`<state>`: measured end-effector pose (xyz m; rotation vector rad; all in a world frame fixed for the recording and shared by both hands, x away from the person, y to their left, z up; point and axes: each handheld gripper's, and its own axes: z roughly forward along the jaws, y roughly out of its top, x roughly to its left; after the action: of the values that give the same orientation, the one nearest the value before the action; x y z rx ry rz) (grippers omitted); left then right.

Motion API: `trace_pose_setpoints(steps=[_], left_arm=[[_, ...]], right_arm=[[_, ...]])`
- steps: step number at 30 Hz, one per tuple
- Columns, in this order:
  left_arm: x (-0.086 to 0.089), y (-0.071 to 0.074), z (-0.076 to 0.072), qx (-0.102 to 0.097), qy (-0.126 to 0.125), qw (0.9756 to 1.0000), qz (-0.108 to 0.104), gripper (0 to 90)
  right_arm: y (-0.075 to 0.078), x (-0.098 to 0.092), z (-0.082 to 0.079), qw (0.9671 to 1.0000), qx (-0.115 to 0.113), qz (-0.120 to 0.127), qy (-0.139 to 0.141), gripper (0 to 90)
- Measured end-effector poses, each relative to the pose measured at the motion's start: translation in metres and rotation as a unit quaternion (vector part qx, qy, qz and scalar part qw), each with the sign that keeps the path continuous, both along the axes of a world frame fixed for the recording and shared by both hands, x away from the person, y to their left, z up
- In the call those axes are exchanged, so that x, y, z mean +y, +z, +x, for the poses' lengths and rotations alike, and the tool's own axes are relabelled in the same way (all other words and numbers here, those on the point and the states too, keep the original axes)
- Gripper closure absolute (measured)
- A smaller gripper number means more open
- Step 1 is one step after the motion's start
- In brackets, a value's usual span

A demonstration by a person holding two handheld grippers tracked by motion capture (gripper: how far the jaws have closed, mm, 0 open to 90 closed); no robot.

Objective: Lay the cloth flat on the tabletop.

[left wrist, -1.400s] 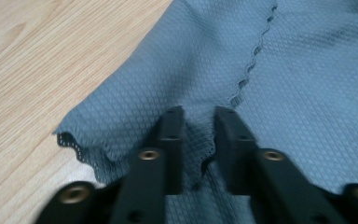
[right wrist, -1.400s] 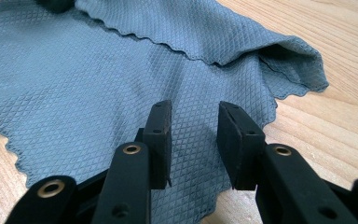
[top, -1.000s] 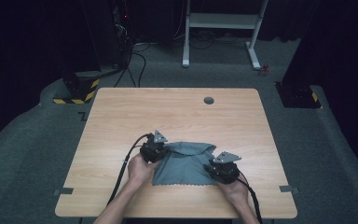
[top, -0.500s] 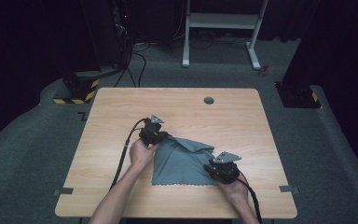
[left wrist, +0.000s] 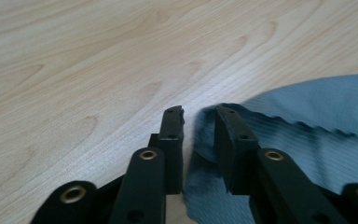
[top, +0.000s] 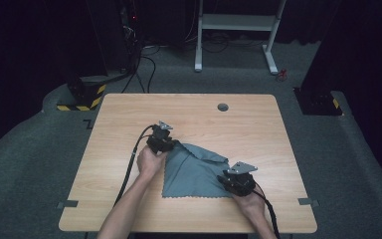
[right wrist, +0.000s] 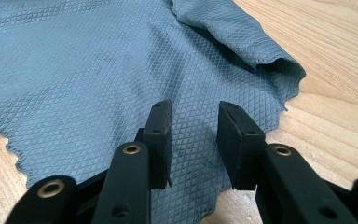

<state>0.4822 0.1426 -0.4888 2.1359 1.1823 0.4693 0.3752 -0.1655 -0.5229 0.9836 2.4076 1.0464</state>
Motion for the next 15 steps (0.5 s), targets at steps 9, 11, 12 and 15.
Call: trace_pose_setpoints(steps=[9, 11, 12, 15], left_arm=[[0.007, -0.006, -0.065, -0.007, -0.033, 0.9985, -0.044, 62.2], [0.007, -0.013, -0.079, -0.009, -0.036, 0.9983, -0.045, 60.1], [0.007, -0.017, -0.083, -0.012, -0.035, 0.9986, -0.038, 58.8], [0.009, -0.025, -0.09, -0.015, -0.029, 0.9992, -0.024, 55.1]], right_arm=[[0.0, 0.0, 0.0, 1.0, 0.003, 0.002, -0.001, 66.0], [0.0, 0.0, 0.0, 1.0, 0.004, 0.003, -0.001, 66.8], [0.0, -0.001, 0.001, 1.0, 0.004, 0.004, 0.001, 68.3], [0.003, -0.002, 0.004, 0.9999, 0.003, 0.013, 0.005, 70.4]])
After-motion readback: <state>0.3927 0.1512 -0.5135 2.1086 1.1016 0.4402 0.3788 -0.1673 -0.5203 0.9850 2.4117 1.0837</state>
